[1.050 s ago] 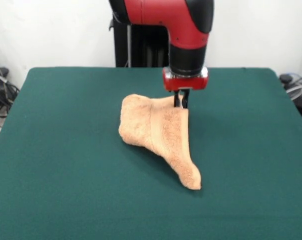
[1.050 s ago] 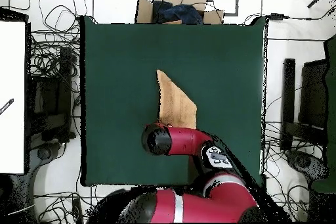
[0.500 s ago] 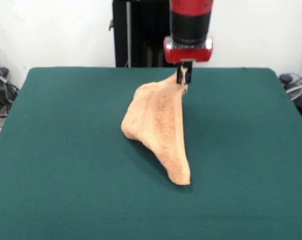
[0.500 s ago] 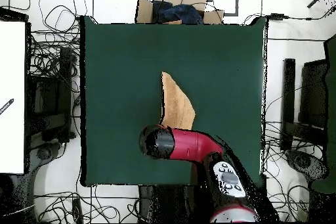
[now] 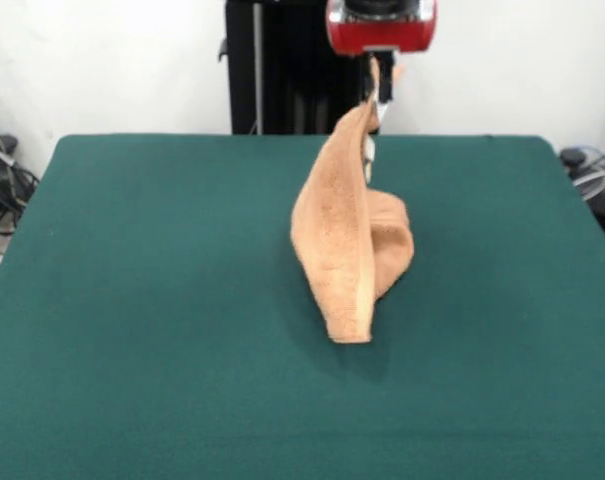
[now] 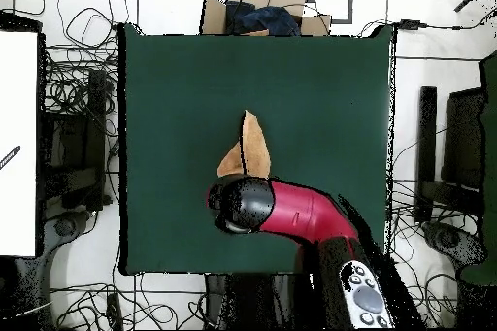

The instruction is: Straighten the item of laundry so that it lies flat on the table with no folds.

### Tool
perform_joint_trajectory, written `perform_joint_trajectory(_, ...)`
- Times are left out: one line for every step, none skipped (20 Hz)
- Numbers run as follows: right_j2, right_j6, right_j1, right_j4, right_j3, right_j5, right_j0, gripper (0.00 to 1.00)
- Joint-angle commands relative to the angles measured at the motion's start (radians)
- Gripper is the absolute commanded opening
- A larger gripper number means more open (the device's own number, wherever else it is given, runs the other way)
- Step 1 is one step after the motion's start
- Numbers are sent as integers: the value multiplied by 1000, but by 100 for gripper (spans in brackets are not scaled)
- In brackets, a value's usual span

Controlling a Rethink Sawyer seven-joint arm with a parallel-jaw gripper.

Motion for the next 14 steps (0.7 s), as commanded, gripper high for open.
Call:
perform_joint_trajectory(173, -24, -61, 121, 36, 77, -77, 0)
perform_joint_trajectory(185, -32, -59, 133, 39, 79, -88, 0)
perform_joint_trajectory(183, -30, -57, 134, 34, 92, -92, 0)
perform_joint_trajectory(189, -31, -55, 138, 36, 99, -99, 0)
perform_joint_trajectory(198, -35, -51, 143, 38, 96, -108, 0)
perform_joint_trajectory(216, -44, -39, 158, 52, 85, -127, 0)
perform_joint_trajectory(233, -61, -11, 165, 65, 70, -155, 0)
perform_joint_trajectory(246, -86, 26, 157, 74, 42, -188, 0)
perform_joint_trajectory(253, -110, 67, 140, 72, 29, -218, 0)
perform_joint_trajectory(258, -127, 99, 121, 64, 18, -243, 0)
perform_joint_trajectory(265, -138, 127, 101, 45, 20, -259, 0)
perform_joint_trajectory(272, -148, 155, 80, 26, 22, -275, 0)
perform_joint_trajectory(279, -155, 180, 67, 13, 23, -290, 0)
perform_joint_trajectory(278, -162, 201, 40, -10, 29, -300, 0)
